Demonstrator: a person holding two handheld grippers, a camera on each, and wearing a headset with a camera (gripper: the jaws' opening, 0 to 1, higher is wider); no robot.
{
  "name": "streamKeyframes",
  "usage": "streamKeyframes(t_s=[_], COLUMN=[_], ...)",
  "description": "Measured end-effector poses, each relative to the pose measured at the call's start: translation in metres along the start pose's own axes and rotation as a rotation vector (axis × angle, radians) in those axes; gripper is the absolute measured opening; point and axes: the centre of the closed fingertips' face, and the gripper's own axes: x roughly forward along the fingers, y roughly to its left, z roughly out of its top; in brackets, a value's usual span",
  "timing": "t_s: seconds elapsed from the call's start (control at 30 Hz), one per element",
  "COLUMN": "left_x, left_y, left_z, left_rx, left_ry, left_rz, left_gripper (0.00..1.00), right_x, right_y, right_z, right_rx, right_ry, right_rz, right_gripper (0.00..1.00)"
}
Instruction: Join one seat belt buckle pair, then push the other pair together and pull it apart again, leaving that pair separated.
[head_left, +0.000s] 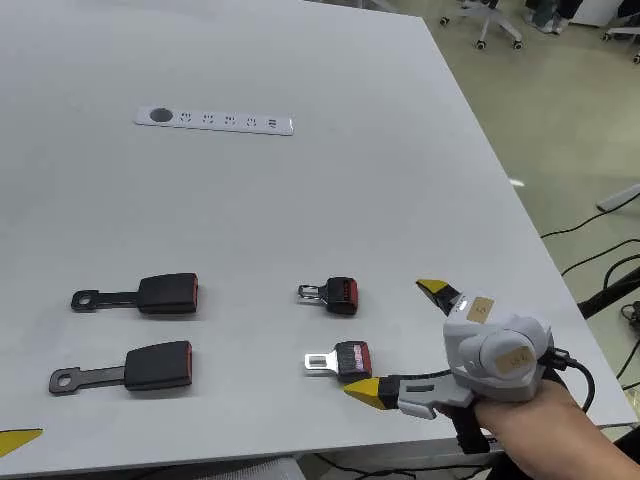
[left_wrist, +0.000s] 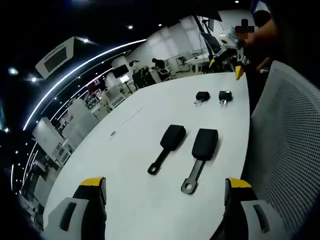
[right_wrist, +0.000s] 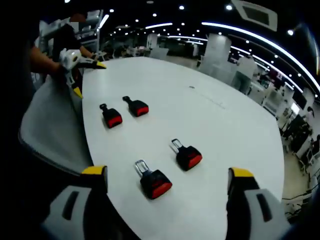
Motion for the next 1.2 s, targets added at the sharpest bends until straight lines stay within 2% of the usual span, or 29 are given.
streamKeyframes(t_s=[0.13,0.23,0.33,0.53,0.57,0.6,0.63,0.7,0.77,0.83,1.1,1.13,1.17,1.2], left_x=[0.0,0.0,0.001,0.001,0.001,0.001,0.001,0.001,0.002,0.002,0.002,0.002,0.001,0.001], left_y=[0.003,0.003,0.002,0.002,0.002,0.002,0.002,-0.001,-0.002,-0.002,-0.007,-0.008,-0.013,-0.013], left_z=[-0.003,-0.003,-0.004,-0.006,-0.006,-0.006,-0.005,-0.006,-0.006,-0.006,-0.007,-0.009,-0.012,-0.012], left_rx=[-0.009,-0.009,-0.009,-0.01,-0.008,-0.008,-0.007,-0.011,0.0,-0.005,-0.032,-0.041,-0.068,-0.066], left_ry=[0.002,0.004,0.008,0.013,0.016,0.017,0.015,0.017,0.019,0.023,0.041,0.054,0.077,0.082], left_rz=[0.009,0.007,0.005,0.005,0.005,0.004,0.002,-0.006,-0.01,-0.012,-0.033,-0.04,-0.065,-0.07], left_gripper=[1.0,1.0,1.0,1.0,1.0,0.99,0.98,0.98,0.99,0.99,0.97,0.95,0.9,0.84], right_x=[-0.002,-0.001,0.0,0.001,0.001,-0.001,0.0,0.001,-0.002,-0.004,-0.005,-0.006,-0.006,-0.006], right_y=[-0.005,-0.005,-0.004,0.001,0.001,0.004,0.005,0.001,-0.003,-0.004,0.001,0.001,0.003,0.003], right_z=[-0.004,-0.001,-0.001,-0.009,-0.011,-0.019,-0.021,-0.017,-0.019,-0.011,-0.01,-0.009,-0.008,-0.007], right_rx=[-0.077,-0.041,-0.024,0.013,0.036,0.114,0.159,0.125,0.105,0.08,0.093,0.089,0.078,0.072], right_ry=[0.03,0.01,0.016,0.06,0.077,0.128,0.138,0.108,0.128,0.102,0.103,0.103,0.095,0.09], right_rz=[-0.03,-0.028,-0.02,0.0,-0.001,0.006,0.014,0.004,-0.016,-0.022,0.001,-0.004,0.003,0.004], right_gripper=[0.96,1.0,1.0,1.0,1.0,1.0,1.0,1.0,1.0,1.0,1.0,1.0,1.0,1.0])
